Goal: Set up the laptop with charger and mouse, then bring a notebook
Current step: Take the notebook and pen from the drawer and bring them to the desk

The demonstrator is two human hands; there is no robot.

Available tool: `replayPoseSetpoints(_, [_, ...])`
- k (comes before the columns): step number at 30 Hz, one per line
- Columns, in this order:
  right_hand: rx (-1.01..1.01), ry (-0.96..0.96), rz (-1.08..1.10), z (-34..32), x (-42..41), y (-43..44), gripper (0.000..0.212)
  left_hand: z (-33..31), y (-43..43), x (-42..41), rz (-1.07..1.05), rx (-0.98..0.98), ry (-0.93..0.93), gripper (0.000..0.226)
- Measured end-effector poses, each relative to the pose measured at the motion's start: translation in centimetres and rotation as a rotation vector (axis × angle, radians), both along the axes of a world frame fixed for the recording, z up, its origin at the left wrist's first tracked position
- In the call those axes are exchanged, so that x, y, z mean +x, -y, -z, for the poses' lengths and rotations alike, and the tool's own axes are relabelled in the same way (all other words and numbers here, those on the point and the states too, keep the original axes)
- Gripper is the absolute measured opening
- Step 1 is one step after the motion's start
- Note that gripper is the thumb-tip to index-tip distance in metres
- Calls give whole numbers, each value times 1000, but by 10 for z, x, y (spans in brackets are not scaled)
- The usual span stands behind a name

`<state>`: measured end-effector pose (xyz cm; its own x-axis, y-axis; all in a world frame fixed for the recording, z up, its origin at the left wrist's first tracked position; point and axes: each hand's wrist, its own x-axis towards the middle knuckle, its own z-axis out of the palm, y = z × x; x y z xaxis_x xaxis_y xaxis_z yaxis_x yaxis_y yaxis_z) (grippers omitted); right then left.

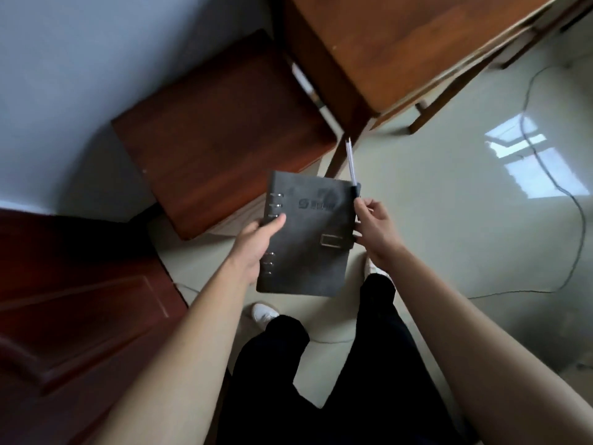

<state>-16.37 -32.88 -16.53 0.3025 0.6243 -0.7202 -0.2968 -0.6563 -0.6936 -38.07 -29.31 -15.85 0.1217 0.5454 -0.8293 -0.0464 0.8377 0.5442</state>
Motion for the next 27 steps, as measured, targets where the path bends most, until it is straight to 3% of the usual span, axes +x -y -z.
replayPoseSetpoints(6, [153, 123, 42, -94, 64, 65, 29, -95, 0, 65, 247, 23, 113, 36])
replayPoseSetpoints(12, [98, 206, 361, -163, 158, 115, 19, -167, -1, 170, 420, 51, 163, 38])
replayPoseSetpoints(16, [107, 62, 512, -182, 220, 124, 26, -195, -3, 260, 471, 107, 150, 42])
replayPoseSetpoints(19, [173, -40, 634, -197, 294, 132, 17, -214, -1, 344, 538, 103, 194, 32])
replayPoseSetpoints(27, [318, -343, 561, -235, 486, 164, 26, -249, -10, 534, 683, 89, 214, 37])
